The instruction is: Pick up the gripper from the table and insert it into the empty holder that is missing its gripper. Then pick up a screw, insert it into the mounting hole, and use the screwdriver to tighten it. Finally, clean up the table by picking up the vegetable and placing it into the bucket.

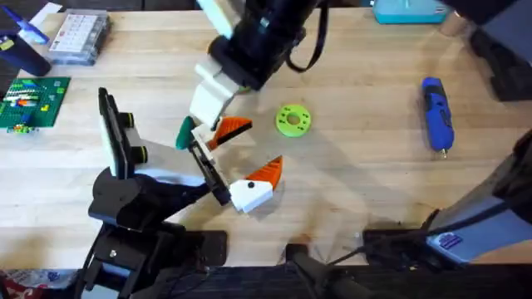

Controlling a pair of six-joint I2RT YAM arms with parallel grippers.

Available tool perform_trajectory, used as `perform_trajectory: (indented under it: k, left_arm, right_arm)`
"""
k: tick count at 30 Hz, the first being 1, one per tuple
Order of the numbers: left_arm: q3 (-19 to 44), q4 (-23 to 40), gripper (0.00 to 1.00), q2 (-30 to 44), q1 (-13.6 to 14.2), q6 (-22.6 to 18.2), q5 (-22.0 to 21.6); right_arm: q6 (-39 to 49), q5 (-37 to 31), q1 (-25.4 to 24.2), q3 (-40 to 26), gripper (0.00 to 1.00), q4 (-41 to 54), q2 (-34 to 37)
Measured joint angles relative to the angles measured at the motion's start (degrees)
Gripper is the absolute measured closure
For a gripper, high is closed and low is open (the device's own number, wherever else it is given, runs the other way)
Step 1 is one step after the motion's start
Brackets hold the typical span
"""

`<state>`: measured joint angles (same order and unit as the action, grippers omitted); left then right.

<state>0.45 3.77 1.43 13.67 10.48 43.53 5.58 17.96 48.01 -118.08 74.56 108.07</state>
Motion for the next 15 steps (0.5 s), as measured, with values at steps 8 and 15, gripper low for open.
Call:
perform_trajectory:
  k: [8,15]
  left_arm:
    - [0.0,0.0,0.011,0.0,0.0,0.0,0.0]
    - [0.0,0.0,0.011,0.0,0.0,0.0,0.0]
  right_arm:
    - [1.6,7.7,-2.7,0.0,0.007,0.1,2.2]
    - [2.8,12.3,-2.2,0.1,0.113,0.1,6.4]
